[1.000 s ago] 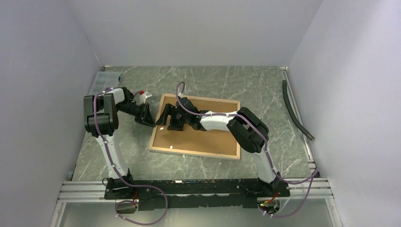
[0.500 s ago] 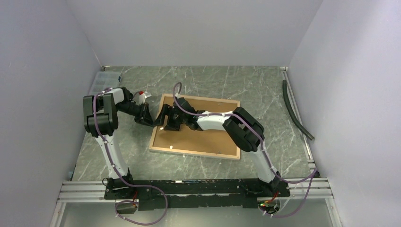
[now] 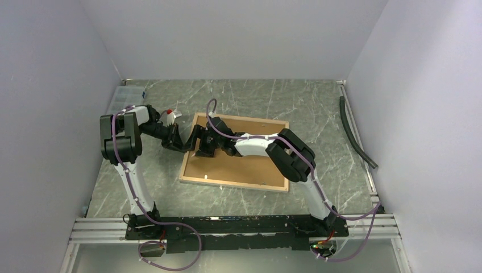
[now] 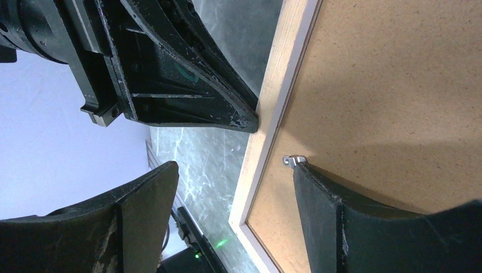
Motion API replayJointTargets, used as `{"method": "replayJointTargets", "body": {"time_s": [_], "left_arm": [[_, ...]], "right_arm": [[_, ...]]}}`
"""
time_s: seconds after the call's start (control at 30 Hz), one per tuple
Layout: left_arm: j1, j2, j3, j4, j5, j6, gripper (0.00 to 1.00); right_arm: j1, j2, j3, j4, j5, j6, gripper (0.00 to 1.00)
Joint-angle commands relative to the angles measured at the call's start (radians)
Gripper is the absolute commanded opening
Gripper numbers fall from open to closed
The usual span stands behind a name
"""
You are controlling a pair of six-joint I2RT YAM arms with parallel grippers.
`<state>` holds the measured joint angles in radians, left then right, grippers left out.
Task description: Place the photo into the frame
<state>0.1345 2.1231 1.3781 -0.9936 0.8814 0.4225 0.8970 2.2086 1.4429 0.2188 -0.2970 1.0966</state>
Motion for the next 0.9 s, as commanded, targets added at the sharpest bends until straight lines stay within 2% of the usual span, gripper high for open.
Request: {"method": "replayJointTargets", "body": {"time_s": [0.0,0.87], "left_arm": [[-0.016,0.012,-0.025,0.059,-0.046,0.014,0.10],[-0.022,0.002,-0.033,0.066,-0.047,0.018,0.09]], "right_arm": [[0.005,0.028,0.035,0.016,0.007,0.003,0.78],[0.005,0.087,0.081,0.035,-0.042,-0.001,0.76]]}}
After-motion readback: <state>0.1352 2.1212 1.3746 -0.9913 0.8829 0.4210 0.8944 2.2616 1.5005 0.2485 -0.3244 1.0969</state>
